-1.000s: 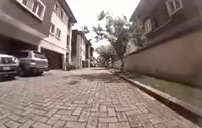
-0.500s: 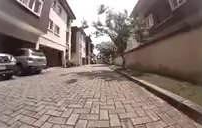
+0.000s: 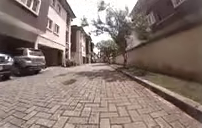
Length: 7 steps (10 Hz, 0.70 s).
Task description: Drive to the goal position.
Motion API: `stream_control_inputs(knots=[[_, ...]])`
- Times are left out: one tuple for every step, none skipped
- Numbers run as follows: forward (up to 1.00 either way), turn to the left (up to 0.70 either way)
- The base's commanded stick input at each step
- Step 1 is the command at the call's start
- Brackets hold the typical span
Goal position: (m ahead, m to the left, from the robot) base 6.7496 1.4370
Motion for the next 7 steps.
stream_control_inputs(knots=[[0.5, 0.0], [0.5, 0.0], [0.5, 0.0], [0.5, 0.0], [0.5, 0.0], [0.5, 0.0], [0.5, 0.0]])
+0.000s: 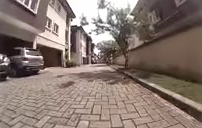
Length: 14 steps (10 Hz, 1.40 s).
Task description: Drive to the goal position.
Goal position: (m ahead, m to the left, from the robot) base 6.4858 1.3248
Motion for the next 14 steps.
stream_control_inputs(knots=[[0.5, 0.0], [0.5, 0.0], [0.5, 0.0], [0.5, 0.0], [0.5, 0.0], [0.5, 0.0], [0.5, 0.0], [0.5, 0.0], [0.5, 0.0], [0.5, 0.0], [0.5, 0.0], [0.5, 0.0], [0.5, 0.0], [0.5, 0.0]])
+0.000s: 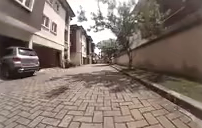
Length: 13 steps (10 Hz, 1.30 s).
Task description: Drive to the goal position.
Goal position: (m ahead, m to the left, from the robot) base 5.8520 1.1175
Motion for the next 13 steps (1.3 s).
stream_control_inputs(knots=[[0.5, 0.0], [0.5, -0.26], [0.5, -0.41], [0.5, -0.08], [0.5, 0.0], [0.5, 0.0], [0.5, 0.0], [0.5, 0.0], [0.5, 0.0], [0.5, 0.0], [0.5, 0.0], [0.5, 0.0], [0.5, 0.0]])
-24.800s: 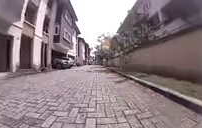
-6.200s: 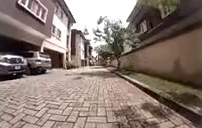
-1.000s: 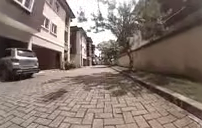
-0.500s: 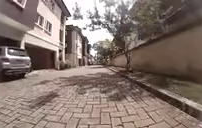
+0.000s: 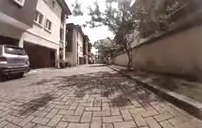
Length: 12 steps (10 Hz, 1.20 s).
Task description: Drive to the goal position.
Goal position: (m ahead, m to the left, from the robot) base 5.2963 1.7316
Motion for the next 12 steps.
stream_control_inputs(knots=[[0.5, 0.0], [0.5, 0.0], [0.5, 0.0], [0.5, 0.0], [0.5, 0.0], [0.5, 0.0], [0.5, 0.0], [0.5, 0.0], [0.5, 0.0], [0.5, 0.0], [0.5, 0.0], [0.5, 0.0]])
